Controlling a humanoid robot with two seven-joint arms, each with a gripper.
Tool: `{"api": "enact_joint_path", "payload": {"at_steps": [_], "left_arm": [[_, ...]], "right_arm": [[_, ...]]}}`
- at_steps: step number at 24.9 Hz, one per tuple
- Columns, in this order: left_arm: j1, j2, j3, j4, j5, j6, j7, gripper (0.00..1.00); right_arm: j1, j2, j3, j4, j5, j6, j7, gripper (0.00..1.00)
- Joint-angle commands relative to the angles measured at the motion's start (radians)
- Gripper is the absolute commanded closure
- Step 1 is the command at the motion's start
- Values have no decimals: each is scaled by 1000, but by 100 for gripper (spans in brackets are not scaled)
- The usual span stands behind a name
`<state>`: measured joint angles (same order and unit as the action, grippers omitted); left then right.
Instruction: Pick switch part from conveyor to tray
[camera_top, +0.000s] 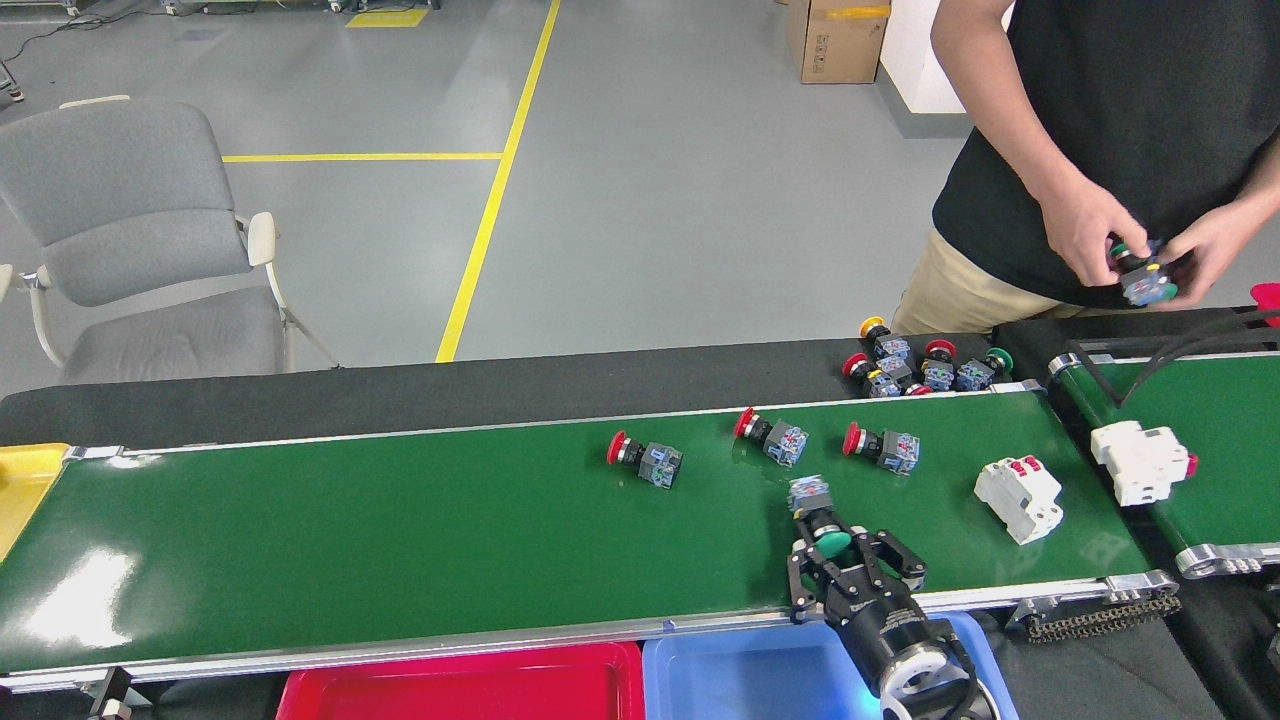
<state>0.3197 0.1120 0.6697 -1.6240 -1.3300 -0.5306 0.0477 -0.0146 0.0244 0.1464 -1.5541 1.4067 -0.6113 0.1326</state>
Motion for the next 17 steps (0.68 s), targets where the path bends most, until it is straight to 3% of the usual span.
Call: {"api": "enact_joint_path", "payload": {"at_steps": [1, 2, 3, 5, 8, 12, 14, 17], "left_arm": [[-8, 12, 1, -13, 0, 1, 3, 0], [-13, 12, -1, -14, -1, 1, 3, 0], [-24, 14, -4, -14, -3, -2, 3, 0], [-44, 20, -32, -17, -6, -3, 1, 0], [-85, 21, -133, -37, -8, 9, -2, 0], [-148, 12, -248, -43, -89, 116, -38, 0], [-183, 5, -306, -43, -132, 175, -45, 0], [-211, 2, -387, -33, -143, 233, -72, 0]], "right_arm": [[-7, 23, 67, -23, -3, -174, -10, 80], [-7, 39, 124, -20, 3, -174, -10, 70], [-8, 58, 180, -15, 11, -160, -10, 53], [-12, 111, 280, 20, 46, -79, -10, 0], [-42, 124, 355, 69, 75, -12, -10, 0], [-33, 118, 341, 25, 63, -4, -10, 0], [7, 83, 220, -55, 31, 24, -10, 0], [120, 88, 7, -133, 3, 136, -13, 0]]}}
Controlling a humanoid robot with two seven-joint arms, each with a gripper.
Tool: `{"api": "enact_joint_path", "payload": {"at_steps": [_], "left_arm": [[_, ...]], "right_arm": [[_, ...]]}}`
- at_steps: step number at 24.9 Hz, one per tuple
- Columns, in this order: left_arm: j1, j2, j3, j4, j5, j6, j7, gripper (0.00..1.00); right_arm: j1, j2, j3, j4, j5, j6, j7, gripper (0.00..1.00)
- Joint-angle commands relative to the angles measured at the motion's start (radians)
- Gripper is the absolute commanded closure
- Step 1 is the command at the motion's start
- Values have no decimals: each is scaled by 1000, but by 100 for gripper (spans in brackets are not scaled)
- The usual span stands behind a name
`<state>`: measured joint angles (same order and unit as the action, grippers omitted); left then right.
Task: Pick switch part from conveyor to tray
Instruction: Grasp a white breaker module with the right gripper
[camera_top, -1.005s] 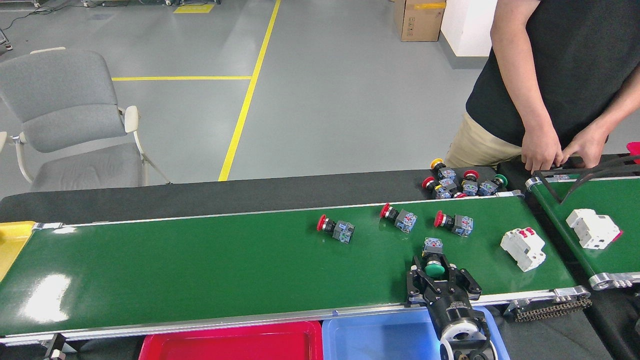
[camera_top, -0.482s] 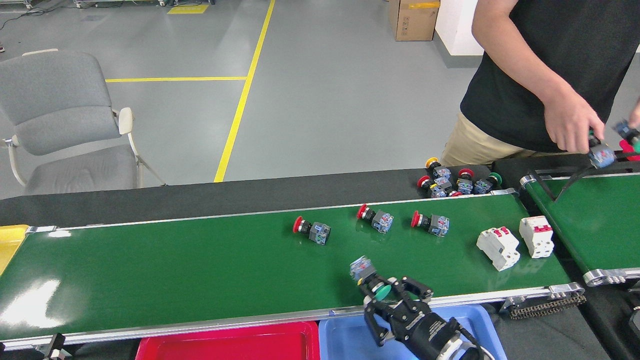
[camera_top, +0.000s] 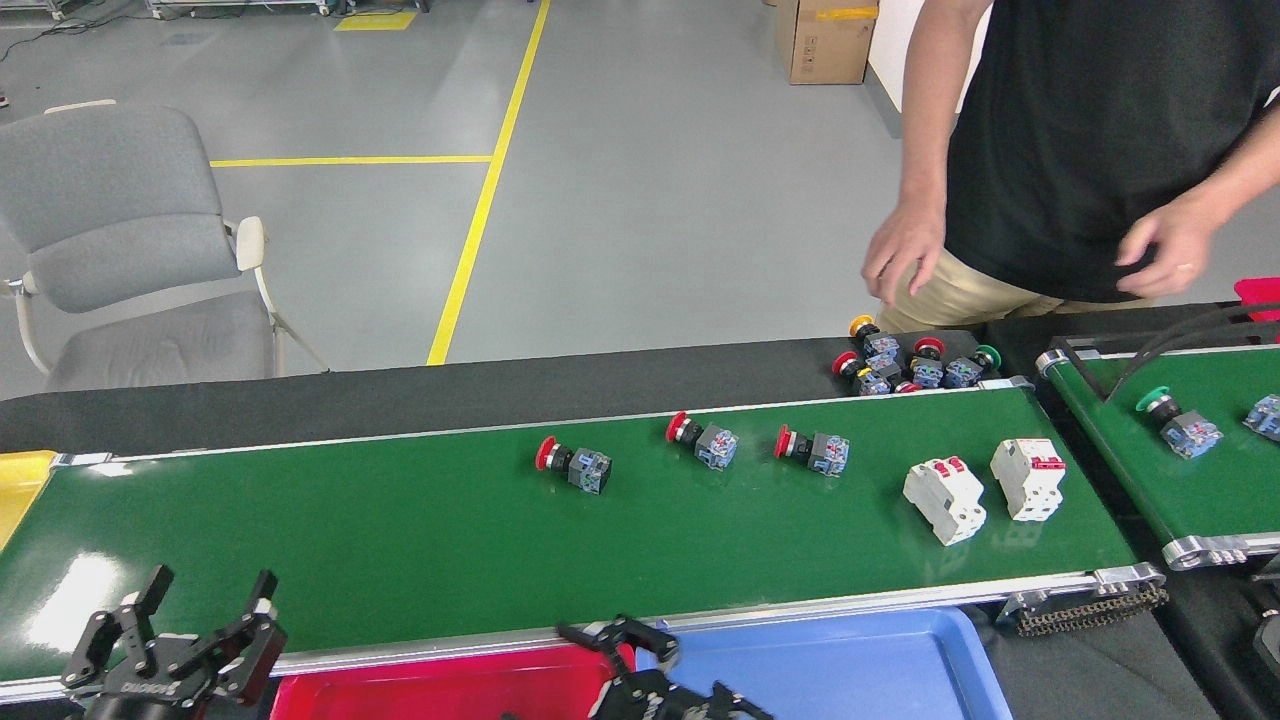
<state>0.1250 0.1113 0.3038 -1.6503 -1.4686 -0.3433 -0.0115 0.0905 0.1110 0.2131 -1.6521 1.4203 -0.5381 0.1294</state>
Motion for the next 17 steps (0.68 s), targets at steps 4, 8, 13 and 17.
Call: {"api": "enact_joint_path", "payload": {"at_steps": [4, 8, 13, 17], "left_arm": [[-64, -15, -153, 21, -6, 158, -51, 0], [-150, -16, -259, 76, -6, 242, -91, 0], [-292, -59, -307, 248, -6, 274, -94, 0], [-311, -64, -328, 279, -6, 276, -94, 0]], "right_arm": [[120, -2, -285, -49, -26, 228, -132, 0], [133, -10, -316, -46, -26, 366, -174, 0], [23, -17, -288, -11, -11, 417, -120, 0], [-61, -47, -216, 69, 19, 418, -76, 0]]}}
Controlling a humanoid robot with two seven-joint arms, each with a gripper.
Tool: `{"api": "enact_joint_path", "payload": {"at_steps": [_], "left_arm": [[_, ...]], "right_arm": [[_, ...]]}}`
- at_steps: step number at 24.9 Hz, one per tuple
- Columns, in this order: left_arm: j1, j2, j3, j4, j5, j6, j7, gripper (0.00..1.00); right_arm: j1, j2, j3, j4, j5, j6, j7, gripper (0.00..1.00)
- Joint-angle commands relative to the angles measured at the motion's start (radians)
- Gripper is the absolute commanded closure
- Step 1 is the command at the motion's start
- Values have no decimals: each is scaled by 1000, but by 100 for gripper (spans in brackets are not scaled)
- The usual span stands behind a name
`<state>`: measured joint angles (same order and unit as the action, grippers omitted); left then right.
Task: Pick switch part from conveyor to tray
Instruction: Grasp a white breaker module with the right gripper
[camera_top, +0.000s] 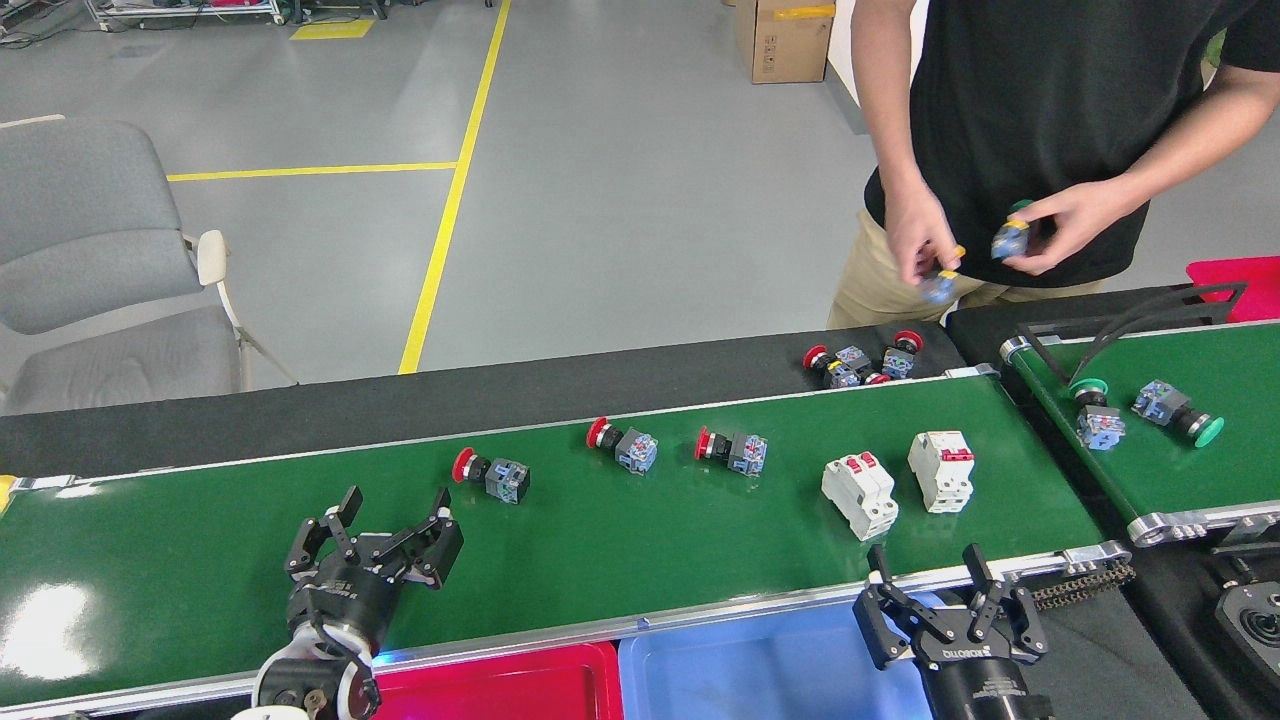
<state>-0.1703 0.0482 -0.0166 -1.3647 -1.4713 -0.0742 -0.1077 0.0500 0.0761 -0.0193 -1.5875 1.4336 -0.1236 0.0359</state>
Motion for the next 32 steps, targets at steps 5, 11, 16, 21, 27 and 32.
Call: {"api": "enact_joint_path", "payload": {"at_steps": [5, 11, 16, 21, 27, 32], "left_arm": [[-12, -7, -88, -4, -3, 10, 2, 0], [-78, -1, -85, 84, -3, 33, 2, 0], [-141, 10, -75, 182, -3, 39, 5, 0], [-181, 12, -75, 237, -3, 71, 5, 0], [-178, 18, -75, 253, 2, 136, 16, 54], [-136, 15, -54, 239, 16, 126, 17, 93]], "right_arm": [[-98, -18, 101, 87, 11, 48, 36, 0], [-200, -18, 199, 201, 11, 114, 72, 11], [-256, -38, 254, 256, 5, 105, 67, 73], [-249, -55, 254, 251, -1, 70, 62, 86], [-202, -116, 228, 165, -22, -88, 35, 87], [-96, -251, 131, 23, -216, -281, 24, 87]]}}
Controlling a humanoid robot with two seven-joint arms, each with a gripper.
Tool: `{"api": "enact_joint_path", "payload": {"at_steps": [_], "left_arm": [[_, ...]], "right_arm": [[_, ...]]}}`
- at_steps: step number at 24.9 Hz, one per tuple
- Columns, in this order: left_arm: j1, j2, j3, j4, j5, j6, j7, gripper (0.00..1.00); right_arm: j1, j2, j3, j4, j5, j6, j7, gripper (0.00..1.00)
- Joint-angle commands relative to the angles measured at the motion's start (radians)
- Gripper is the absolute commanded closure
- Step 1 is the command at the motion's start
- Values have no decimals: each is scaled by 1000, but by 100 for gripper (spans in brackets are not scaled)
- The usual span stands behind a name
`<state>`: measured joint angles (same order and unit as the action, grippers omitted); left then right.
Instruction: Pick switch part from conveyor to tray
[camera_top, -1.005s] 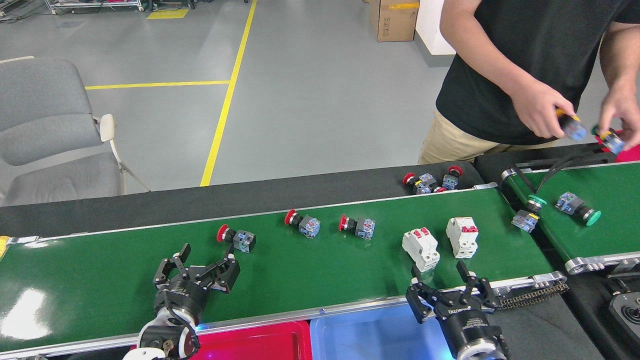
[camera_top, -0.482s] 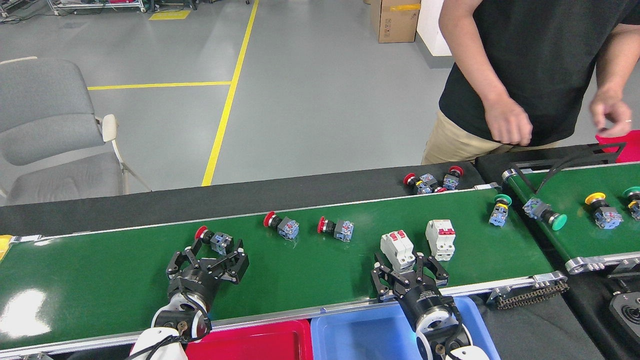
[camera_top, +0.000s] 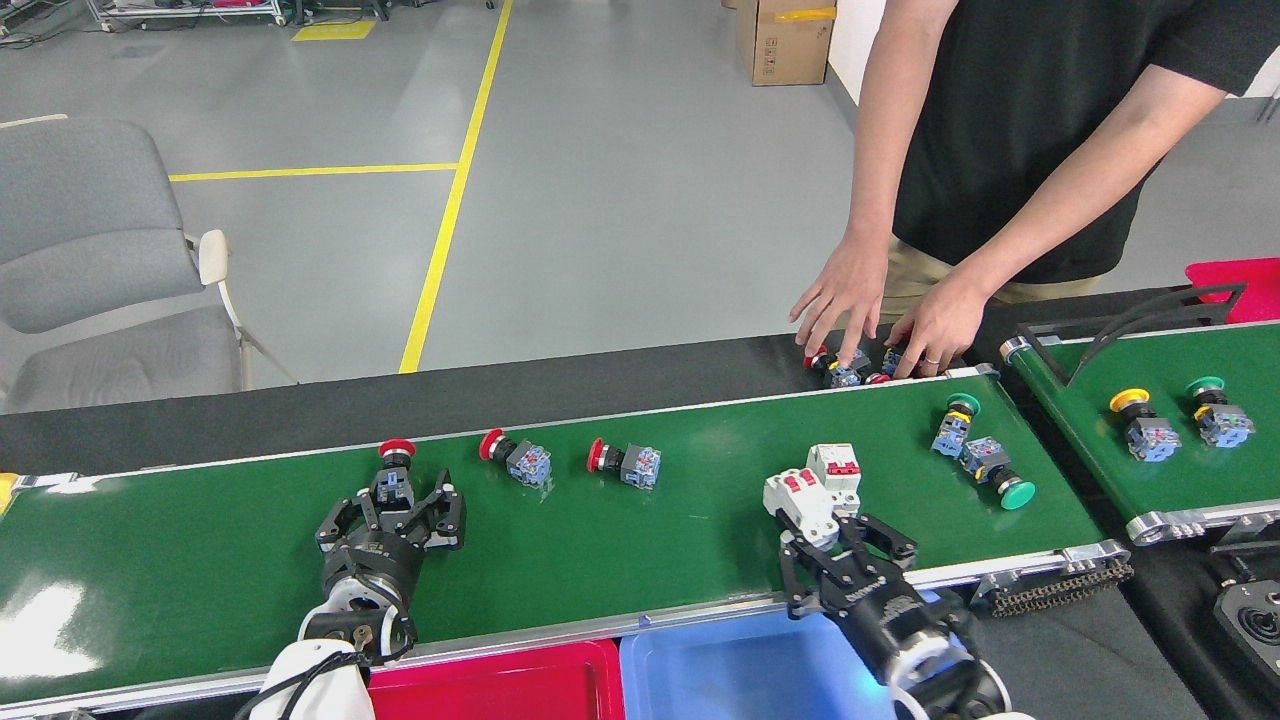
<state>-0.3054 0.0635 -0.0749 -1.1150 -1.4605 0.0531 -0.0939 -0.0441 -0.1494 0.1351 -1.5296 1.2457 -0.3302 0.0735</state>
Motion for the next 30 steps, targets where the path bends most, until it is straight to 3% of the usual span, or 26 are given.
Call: {"api": "enact_joint_path", "payload": {"at_steps": [1, 4, 7, 9, 10, 11, 12, 13, 14, 17, 21, 24, 26, 30], "left_arm": [[11, 1, 14, -23, 8, -4, 3, 94], [88, 2, 18, -132, 11, -44, 3, 97], [253, 29, 20, -391, 11, -213, 0, 96], [413, 78, 20, -591, 11, -404, -1, 91], [497, 102, 26, -664, 11, -506, -1, 83], [552, 108, 43, -674, 19, -595, -1, 67], [577, 102, 67, -661, 17, -654, -4, 31], [585, 101, 76, -661, 16, -658, -6, 4], [594, 99, 76, -661, 16, -659, -6, 0], [595, 99, 106, -660, 26, -653, -3, 0], [595, 76, 230, -660, 31, -618, 0, 0], [595, 65, 362, -660, 31, -429, 2, 0], [597, 68, 443, -651, 31, -319, 3, 0], [615, 78, 514, -626, 31, -311, 3, 0]], "right_arm": [[18, -53, -51, -49, -52, -115, -14, 87], [99, -91, -146, -67, -112, -271, -15, 87], [219, -91, -296, -67, -121, -455, -12, 80], [277, -82, -385, -67, -121, -455, -11, 57], [300, -78, -417, -67, -121, -455, -11, 29], [326, -70, -448, -72, -123, -455, -11, 0], [337, -59, -474, -67, -123, -455, -11, 0], [337, -52, -486, -66, -123, -455, -9, 0], [337, -30, -499, -67, -121, -455, -8, 0], [331, 57, -506, -112, -115, -455, -3, 0], [303, 96, -489, -165, -74, -242, 2, 1], [279, 154, -447, -176, 14, -167, 2, 1], [262, 159, -439, -179, 20, -165, 3, 1], [236, 168, -381, -181, 40, -162, 6, 1]]}}
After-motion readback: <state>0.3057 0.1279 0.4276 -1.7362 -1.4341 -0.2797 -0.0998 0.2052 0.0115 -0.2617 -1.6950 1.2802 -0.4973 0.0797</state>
